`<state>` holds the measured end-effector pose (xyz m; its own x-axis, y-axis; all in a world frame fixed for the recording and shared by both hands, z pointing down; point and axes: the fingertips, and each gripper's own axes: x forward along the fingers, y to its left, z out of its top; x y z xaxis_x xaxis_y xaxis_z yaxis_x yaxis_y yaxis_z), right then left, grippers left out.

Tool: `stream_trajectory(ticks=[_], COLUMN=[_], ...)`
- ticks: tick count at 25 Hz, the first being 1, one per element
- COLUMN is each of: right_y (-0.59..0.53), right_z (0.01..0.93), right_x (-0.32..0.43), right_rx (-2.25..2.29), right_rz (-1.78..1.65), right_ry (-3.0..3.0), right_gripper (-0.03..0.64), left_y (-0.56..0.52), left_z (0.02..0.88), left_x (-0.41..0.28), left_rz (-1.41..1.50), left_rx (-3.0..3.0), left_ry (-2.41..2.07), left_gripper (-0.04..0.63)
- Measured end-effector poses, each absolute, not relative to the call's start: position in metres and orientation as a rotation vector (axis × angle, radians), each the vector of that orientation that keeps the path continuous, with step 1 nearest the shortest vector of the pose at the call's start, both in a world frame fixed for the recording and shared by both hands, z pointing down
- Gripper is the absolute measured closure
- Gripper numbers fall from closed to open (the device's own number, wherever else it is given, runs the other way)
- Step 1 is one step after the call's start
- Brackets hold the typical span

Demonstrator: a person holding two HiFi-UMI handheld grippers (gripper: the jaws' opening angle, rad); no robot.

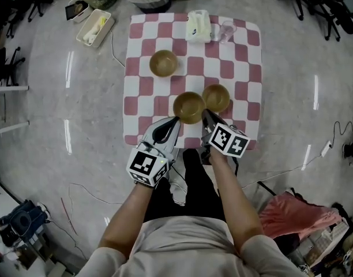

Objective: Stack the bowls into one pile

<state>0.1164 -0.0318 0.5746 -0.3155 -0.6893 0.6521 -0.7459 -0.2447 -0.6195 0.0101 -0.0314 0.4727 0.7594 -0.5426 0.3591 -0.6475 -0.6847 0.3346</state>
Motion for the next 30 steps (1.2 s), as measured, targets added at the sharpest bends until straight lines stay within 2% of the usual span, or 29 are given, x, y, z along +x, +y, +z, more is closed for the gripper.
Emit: stream_trajectory(ticks=[12, 24, 30], right_y=[-0.036, -0.038, -0.038], right_z=[0.578, 0.612, 0.617], right_x=[0.199, 0.218, 0.226], right_rx=[1.982, 1.906, 1.843], right_rz=[1.654, 1.629, 1.454], right_ry=[-1.795, -1.747, -1.712], right_gripper=[0.600, 0.597, 0.592], left_y=[-0.045, -0.052, -0.054], left_z=[0.470, 0.490, 0.495], left_x=[0.063, 0.081, 0.084], left_rz=[0.330, 0.373, 0.381], left_rx=[2.530, 2.499, 2.484], left_ry=[-0.822, -0.823, -0.830], left_gripper=[0.589, 0.589, 0.589])
